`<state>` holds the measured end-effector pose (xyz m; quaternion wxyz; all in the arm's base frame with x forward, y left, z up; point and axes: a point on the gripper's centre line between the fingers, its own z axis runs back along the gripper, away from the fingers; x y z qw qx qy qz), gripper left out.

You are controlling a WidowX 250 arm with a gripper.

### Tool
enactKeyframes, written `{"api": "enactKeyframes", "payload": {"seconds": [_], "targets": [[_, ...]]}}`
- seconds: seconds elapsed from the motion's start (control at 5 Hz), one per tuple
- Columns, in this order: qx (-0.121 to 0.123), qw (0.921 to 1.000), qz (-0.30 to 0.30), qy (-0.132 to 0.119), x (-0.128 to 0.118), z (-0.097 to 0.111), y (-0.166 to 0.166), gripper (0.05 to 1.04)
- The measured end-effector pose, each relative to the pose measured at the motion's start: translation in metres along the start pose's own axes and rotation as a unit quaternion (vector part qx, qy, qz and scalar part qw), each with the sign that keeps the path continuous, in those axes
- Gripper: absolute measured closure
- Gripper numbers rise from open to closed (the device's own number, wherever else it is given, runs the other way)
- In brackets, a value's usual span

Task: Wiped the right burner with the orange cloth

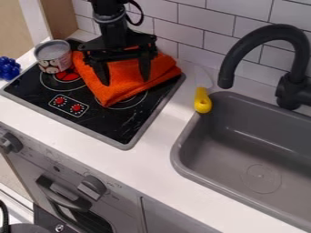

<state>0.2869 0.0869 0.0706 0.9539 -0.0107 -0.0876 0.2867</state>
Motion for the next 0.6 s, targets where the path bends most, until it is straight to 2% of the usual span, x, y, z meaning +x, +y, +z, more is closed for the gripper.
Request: {"api": "enactKeyframes", "payload": {"seconds": [0.2, 0.4, 0.6], "targets": [[0.015, 0.9986, -0.050, 0.010, 0.013, 0.005, 0.024, 0.087], [0.030, 0.9978, -0.052, -0.028, 0.037, 0.015, 0.055, 0.087], [0.031, 0.9978, -0.032, -0.049, 0.059, 0.026, 0.085, 0.087]]}}
